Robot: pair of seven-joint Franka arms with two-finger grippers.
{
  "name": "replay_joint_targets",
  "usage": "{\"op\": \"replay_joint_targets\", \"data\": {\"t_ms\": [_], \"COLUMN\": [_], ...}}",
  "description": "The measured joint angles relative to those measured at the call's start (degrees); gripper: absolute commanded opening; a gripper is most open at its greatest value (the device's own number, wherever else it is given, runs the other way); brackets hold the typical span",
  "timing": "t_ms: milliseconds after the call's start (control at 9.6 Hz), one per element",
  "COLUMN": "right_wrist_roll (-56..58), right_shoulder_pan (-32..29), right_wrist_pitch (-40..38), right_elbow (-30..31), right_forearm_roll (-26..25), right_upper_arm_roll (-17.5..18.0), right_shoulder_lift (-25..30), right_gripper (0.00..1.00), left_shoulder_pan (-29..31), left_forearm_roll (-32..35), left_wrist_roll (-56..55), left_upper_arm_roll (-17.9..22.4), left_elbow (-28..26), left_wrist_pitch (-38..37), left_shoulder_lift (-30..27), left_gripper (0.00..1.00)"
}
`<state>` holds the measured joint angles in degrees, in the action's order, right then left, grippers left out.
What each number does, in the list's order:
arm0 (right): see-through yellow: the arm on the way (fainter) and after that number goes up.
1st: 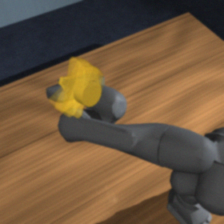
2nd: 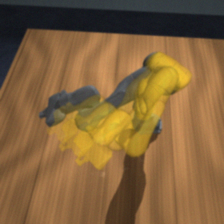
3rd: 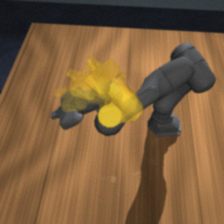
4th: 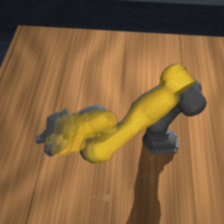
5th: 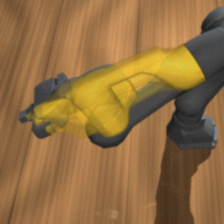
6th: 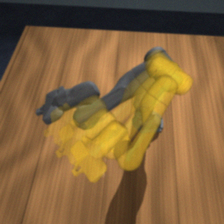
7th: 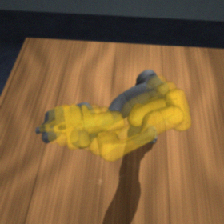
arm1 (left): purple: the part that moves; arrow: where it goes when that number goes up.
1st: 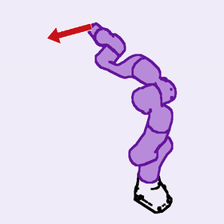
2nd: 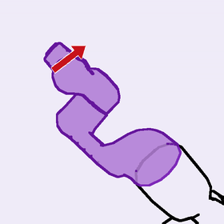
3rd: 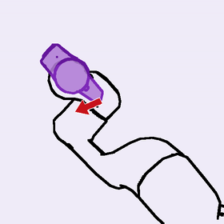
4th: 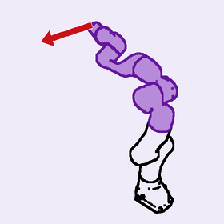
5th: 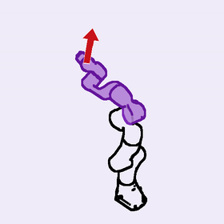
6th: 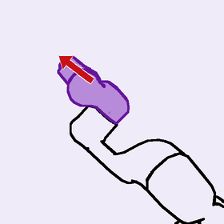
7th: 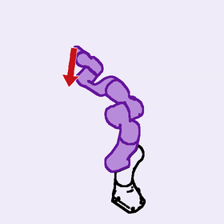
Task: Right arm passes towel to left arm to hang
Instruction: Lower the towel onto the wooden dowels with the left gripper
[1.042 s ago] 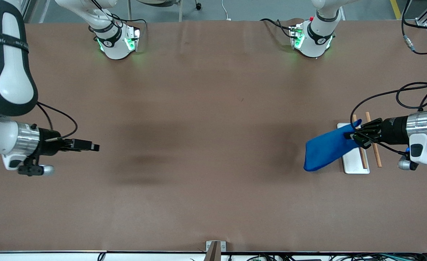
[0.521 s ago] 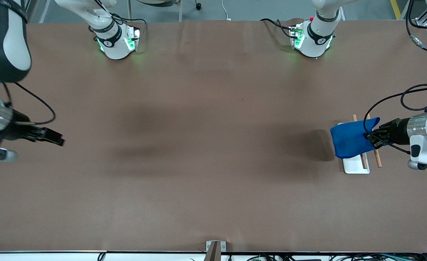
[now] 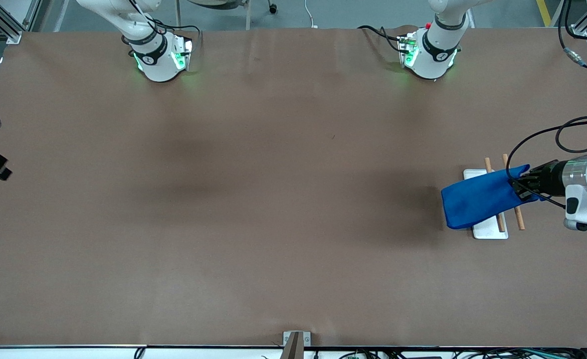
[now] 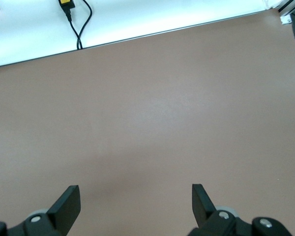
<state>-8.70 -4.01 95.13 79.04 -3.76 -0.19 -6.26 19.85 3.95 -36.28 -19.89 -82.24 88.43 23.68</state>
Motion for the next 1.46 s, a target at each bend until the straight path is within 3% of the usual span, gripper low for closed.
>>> {"op": "replay_joint_targets", "data": {"t_ms": [312, 625, 1458], "right_wrist_roll": [-0.1, -0.1, -0.1], "right_shoulder_pan": [-0.1, -0.9, -1.0], "right_wrist_pitch": [-6.4, -5.6, -5.2], "right_elbow": [0.9, 4.4, 6.4], "right_forearm_roll": [0.0, 0.2, 0.6], "right_upper_arm_roll": [0.0, -0.1, -0.1], "right_shoulder_lift": [1.4, 1.3, 2.9], "right_gripper": [1.00, 1.00, 1.00], "left_shoulder_pan": [2.2, 5.0, 11.6], "left_forearm_roll": [0.3, 4.7, 6.4], "left_wrist_roll": [5.6, 11.7, 22.8], "left_upper_arm_roll": [0.4, 0.5, 0.6], "left_elbow": [-0.9, -1.5, -1.6], "left_wrist_pitch": [-0.1, -0.1, 6.3], "left_shoulder_lift": [0.0, 0.5, 4.7], "left_gripper": [0.00, 0.00, 0.00]}}
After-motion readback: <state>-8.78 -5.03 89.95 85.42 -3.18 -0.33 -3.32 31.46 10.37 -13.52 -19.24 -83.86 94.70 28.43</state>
